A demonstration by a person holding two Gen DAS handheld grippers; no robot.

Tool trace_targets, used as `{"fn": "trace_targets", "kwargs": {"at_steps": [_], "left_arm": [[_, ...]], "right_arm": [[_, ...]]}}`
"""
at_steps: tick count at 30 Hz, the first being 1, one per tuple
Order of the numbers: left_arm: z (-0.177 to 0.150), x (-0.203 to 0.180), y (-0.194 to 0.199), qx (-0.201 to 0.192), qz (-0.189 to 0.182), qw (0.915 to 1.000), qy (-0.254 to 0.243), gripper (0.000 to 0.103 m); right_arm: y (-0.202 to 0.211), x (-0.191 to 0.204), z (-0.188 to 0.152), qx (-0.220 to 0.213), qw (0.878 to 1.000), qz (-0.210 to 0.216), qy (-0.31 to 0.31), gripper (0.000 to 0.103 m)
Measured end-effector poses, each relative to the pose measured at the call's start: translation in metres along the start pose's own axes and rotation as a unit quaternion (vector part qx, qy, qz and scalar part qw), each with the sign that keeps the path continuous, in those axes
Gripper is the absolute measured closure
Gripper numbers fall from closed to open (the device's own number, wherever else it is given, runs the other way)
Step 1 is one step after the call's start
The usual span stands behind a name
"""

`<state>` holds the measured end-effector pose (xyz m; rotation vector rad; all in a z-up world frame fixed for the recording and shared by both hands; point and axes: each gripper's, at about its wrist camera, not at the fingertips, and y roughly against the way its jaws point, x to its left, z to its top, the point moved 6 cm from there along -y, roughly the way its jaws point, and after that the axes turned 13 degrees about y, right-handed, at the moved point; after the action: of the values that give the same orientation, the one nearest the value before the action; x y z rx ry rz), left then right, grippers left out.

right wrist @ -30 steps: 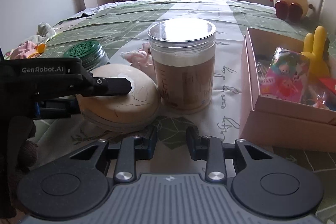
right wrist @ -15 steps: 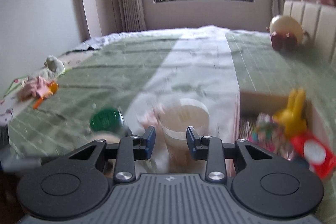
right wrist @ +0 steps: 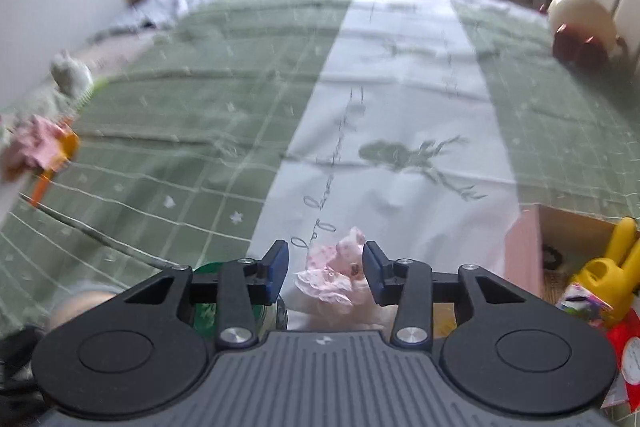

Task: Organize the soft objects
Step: 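Grasp the beige round zippered case by its rim with the left gripper, then grasp the pink fabric scrunchie with the right gripper while the left gripper holds the case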

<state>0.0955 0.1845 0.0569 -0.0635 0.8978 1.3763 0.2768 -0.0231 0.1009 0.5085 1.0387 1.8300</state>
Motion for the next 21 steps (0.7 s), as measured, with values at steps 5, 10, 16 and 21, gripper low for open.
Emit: {"fn": "trace_targets", "kwargs": {"at_steps": [5, 10, 16, 21], "left_arm": [[0.018, 0.031, 0.002, -0.017, -0.002, 0.9995, 0.027, 0.059], [0.016, 0.052, -0.004, -0.007, -0.005, 0.9987, 0.049, 0.059], [0.024, 0.056, -0.004, -0.011, 0.003, 0.9985, 0.054, 0.059], [0.041, 0.012, -0.004, -0.021, -0.013, 0.9994, 0.024, 0.059]], "right_arm": [[-0.053, 0.006, 0.007, 0.061, 0.997, -0.049, 0.007, 0.062], [-0.084, 0.0, -0.001, 0.104, 0.993, -0.049, -0.019, 0.064], [-0.054, 0.005, 0.009, 0.057, 0.998, -0.031, 0.005, 0.101], [0.035, -0.014, 0.02, -0.058, 0.998, -0.011, 0.015, 0.101]]}}
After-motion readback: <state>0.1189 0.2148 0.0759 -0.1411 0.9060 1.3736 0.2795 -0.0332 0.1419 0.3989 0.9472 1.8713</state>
